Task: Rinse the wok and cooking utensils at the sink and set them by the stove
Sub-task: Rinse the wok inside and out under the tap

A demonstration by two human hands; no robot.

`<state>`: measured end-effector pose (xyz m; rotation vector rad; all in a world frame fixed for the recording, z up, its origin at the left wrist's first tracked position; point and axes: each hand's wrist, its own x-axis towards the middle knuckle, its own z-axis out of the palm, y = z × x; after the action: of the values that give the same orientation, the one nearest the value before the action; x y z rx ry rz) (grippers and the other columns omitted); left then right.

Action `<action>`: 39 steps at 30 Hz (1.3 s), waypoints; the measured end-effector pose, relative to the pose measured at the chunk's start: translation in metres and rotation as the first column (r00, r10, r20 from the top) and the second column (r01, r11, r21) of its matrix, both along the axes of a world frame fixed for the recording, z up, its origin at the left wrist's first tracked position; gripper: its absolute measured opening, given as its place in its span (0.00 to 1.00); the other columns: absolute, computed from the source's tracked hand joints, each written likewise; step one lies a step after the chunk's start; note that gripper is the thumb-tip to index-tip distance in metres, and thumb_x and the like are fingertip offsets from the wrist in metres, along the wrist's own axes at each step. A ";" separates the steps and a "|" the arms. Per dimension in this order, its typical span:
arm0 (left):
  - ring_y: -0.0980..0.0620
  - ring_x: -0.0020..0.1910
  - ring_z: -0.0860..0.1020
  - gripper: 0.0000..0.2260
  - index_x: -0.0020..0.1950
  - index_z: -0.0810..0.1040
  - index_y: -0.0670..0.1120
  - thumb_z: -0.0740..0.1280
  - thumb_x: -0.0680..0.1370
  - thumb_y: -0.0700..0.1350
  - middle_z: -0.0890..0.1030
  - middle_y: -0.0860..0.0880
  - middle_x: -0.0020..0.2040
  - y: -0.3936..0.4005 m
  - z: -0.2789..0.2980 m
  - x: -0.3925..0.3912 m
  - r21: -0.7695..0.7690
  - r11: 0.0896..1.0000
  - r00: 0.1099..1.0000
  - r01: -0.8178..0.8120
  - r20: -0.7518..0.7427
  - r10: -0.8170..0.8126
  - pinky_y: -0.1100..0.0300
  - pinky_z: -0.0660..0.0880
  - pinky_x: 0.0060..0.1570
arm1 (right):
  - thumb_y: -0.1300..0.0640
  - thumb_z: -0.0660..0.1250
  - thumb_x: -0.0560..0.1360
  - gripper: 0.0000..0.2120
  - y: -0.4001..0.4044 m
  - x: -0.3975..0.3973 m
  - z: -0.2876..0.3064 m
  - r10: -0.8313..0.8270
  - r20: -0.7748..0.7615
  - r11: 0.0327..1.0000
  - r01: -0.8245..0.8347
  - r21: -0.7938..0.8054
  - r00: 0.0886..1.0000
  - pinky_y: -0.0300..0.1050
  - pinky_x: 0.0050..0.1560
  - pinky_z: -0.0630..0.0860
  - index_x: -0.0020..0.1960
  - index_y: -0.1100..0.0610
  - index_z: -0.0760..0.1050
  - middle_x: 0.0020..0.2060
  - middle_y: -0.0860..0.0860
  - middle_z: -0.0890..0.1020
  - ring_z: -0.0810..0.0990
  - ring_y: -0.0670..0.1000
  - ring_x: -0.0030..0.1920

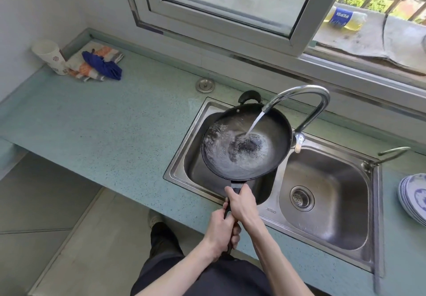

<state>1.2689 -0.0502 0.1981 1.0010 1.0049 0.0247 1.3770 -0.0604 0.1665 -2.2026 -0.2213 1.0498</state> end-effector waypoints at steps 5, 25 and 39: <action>0.49 0.22 0.66 0.12 0.44 0.70 0.41 0.58 0.86 0.43 0.69 0.46 0.27 -0.004 -0.002 0.000 0.025 0.999 1.000 -0.023 -0.004 0.023 0.59 0.66 0.23 | 0.46 0.67 0.77 0.16 0.001 0.001 0.000 0.015 -0.009 0.999 -0.015 0.035 1.000 0.56 0.50 0.82 0.52 0.58 0.72 0.30 0.48 0.85 0.86 0.53 0.38; 0.52 0.44 0.83 0.14 0.62 0.81 0.50 0.66 0.80 0.53 0.87 0.53 0.47 0.017 -0.021 -0.018 0.521 0.849 0.980 0.092 -0.199 0.016 0.52 0.80 0.47 | 0.47 0.70 0.79 0.16 0.022 -0.016 -0.001 0.035 -0.308 0.930 0.082 0.357 0.951 0.47 0.40 0.73 0.50 0.56 0.68 0.32 0.51 0.76 0.74 0.50 0.34; 0.49 0.50 0.84 0.20 0.73 0.74 0.52 0.64 0.82 0.54 0.87 0.52 0.49 0.041 -0.017 -0.028 0.684 0.671 0.940 0.286 -0.338 -0.056 0.49 0.80 0.47 | 0.49 0.70 0.80 0.14 0.045 -0.019 -0.001 -0.003 -0.406 0.918 0.163 0.361 0.914 0.41 0.36 0.73 0.46 0.56 0.69 0.30 0.51 0.76 0.73 0.48 0.32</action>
<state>1.2404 -0.0093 0.1812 1.8882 1.1909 0.1322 1.3581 -0.0151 0.1654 -1.5902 -0.1330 1.2586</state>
